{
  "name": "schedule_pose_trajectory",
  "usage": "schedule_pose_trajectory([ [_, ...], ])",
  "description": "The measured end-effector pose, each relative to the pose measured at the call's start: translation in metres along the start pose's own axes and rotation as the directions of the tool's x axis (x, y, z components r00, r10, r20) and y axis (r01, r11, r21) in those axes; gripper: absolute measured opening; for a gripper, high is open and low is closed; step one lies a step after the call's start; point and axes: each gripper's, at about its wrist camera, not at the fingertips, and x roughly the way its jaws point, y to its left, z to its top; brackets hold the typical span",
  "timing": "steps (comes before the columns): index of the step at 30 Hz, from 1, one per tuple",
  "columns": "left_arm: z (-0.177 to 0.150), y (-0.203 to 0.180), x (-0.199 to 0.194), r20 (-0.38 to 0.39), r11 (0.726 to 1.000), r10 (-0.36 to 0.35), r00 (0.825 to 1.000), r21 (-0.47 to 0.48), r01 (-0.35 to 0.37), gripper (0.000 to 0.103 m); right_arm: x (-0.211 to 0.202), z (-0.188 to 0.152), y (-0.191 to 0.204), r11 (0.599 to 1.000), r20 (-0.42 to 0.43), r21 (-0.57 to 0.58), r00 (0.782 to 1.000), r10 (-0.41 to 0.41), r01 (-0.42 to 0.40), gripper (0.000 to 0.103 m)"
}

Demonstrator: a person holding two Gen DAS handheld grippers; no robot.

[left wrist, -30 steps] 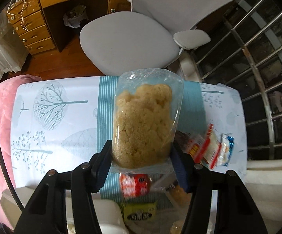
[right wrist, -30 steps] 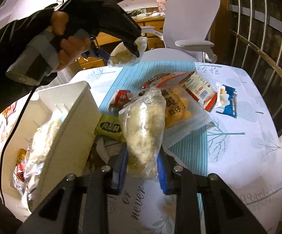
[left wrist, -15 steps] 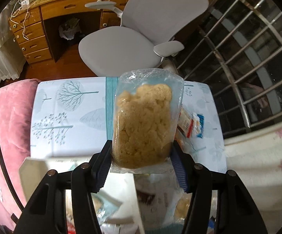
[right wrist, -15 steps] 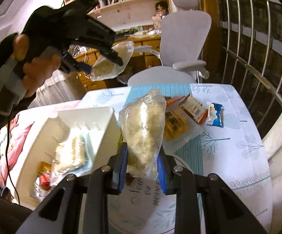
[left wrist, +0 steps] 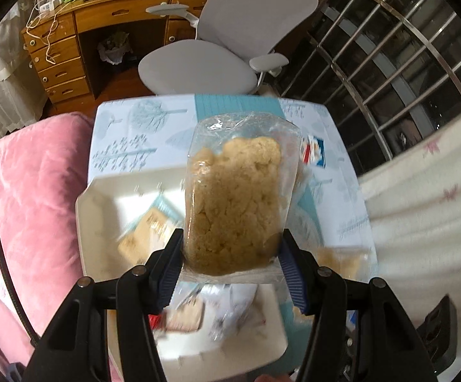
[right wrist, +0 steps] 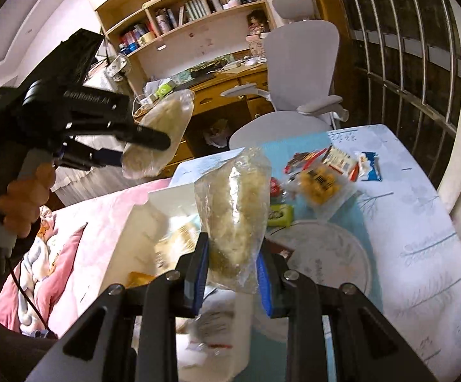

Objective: Organize snacks

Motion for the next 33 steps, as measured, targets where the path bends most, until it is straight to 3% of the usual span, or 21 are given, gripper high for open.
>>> schedule_pose_trajectory([
  [8, -0.063, 0.029, -0.007, -0.044, 1.000, 0.007, 0.999, -0.013, -0.007, 0.056, 0.001, -0.030, 0.030, 0.999, -0.064, 0.034, 0.997, 0.040, -0.038, 0.027],
  [17, -0.122, 0.053, -0.004, -0.082, 0.999, 0.028, 0.996, -0.042, -0.032, 0.057, 0.005, -0.048, 0.037, 0.992, -0.117, 0.104, 0.989, 0.090, -0.078, 0.027],
  [21, -0.134, 0.057, -0.001, -0.104, 0.998, 0.030, 0.994, -0.059, -0.036, 0.074, 0.005, -0.051, 0.035, 0.992, -0.135, 0.117, 0.989, 0.056, -0.041, 0.027],
  [25, -0.140, 0.056, -0.005, -0.091, 0.998, 0.018, 0.996, -0.064, -0.023, 0.083, 0.001, -0.054, 0.032, 0.991, -0.145, 0.134, 0.988, 0.048, -0.028, 0.029],
  [33, -0.147, 0.042, -0.012, -0.017, 0.998, -0.008, 1.000, -0.063, 0.007, 0.085, -0.013, -0.064, 0.025, 0.989, -0.165, 0.145, 0.986, -0.010, 0.034, 0.029],
])
